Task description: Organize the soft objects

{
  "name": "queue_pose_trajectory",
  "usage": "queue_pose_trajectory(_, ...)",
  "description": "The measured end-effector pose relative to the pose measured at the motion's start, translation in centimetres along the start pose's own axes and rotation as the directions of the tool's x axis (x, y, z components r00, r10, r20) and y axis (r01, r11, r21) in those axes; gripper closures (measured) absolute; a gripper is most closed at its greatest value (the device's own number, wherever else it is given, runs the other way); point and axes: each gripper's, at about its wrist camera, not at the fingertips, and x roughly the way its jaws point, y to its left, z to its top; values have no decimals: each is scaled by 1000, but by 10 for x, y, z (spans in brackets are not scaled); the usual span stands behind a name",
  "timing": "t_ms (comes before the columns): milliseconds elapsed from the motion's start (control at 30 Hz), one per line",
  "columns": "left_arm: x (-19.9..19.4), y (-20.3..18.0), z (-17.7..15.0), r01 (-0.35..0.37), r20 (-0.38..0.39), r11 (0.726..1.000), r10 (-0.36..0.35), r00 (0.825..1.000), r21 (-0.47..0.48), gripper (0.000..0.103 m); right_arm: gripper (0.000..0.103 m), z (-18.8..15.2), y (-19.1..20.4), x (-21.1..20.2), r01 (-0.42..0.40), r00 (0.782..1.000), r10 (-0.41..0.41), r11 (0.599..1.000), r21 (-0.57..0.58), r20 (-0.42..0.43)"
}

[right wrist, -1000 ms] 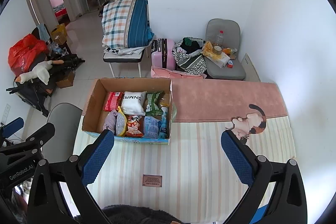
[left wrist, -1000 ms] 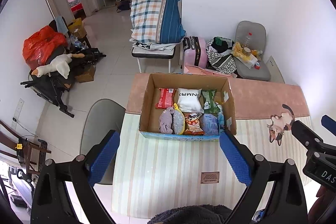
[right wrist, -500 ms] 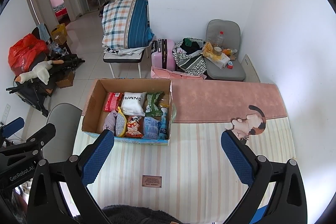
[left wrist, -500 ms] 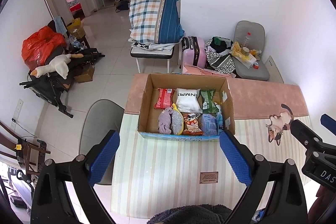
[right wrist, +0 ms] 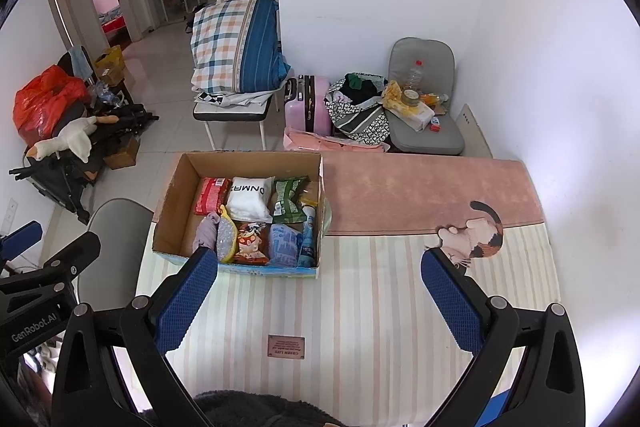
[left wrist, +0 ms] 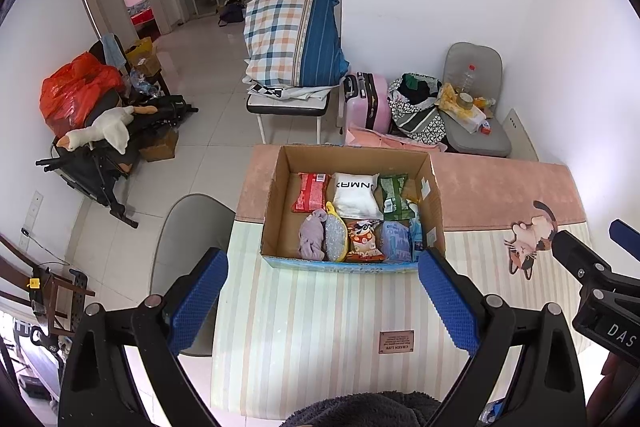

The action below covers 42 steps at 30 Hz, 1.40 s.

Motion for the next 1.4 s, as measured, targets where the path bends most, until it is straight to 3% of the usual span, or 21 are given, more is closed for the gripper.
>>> queue_pose_trajectory(1400, 5, -6, 5, 5, -8, 1000, -5, 1000, -17, 6, 0, 0, -2, -2, 2, 1000, -2, 1000, -17, 7)
